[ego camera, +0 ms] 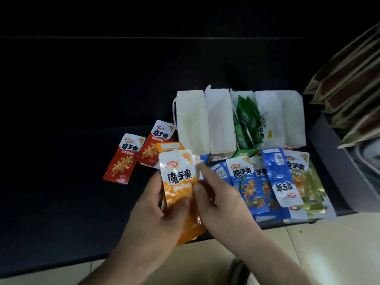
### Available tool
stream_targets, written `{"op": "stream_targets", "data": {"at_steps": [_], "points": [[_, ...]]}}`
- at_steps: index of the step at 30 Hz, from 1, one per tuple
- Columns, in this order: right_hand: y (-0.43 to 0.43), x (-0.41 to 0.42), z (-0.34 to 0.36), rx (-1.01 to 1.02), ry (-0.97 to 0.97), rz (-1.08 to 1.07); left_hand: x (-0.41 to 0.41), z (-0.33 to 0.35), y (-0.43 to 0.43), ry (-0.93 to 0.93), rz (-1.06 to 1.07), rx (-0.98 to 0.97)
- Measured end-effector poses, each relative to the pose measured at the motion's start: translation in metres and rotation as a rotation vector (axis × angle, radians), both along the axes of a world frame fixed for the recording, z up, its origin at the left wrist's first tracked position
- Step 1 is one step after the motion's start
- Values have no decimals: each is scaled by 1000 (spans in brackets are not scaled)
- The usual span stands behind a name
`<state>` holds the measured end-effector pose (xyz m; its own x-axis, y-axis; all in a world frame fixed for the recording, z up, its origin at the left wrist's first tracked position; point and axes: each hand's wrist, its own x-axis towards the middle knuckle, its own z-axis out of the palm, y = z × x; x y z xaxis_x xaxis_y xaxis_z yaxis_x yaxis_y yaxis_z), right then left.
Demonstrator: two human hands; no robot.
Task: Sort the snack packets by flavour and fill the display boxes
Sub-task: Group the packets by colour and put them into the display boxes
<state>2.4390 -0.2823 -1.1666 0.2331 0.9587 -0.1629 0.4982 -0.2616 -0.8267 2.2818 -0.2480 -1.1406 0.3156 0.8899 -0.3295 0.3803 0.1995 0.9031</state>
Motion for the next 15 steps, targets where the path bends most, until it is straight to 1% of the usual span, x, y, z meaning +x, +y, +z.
{"op": "stream_targets", "data": {"at_steps": [2, 5, 8, 10, 12, 15], "points": [[-2, 6, 1, 15, 16, -43, 12, 7, 3, 2, -53, -30], [-8, 12, 3, -41, 70, -35, 21, 11, 4, 47, -80, -80], [-13, 9, 6, -110, 211, -36, 21, 14, 6, 114, -84, -120], [-17, 9, 8, -120, 267, -49, 21, 15, 7, 140, -69, -146], [-21, 12, 7, -120, 304, -96, 25, 18, 6, 144, -60, -134], [-27, 17, 9, -107, 352, -157, 35, 21, 5, 165, -101, -61]]}}
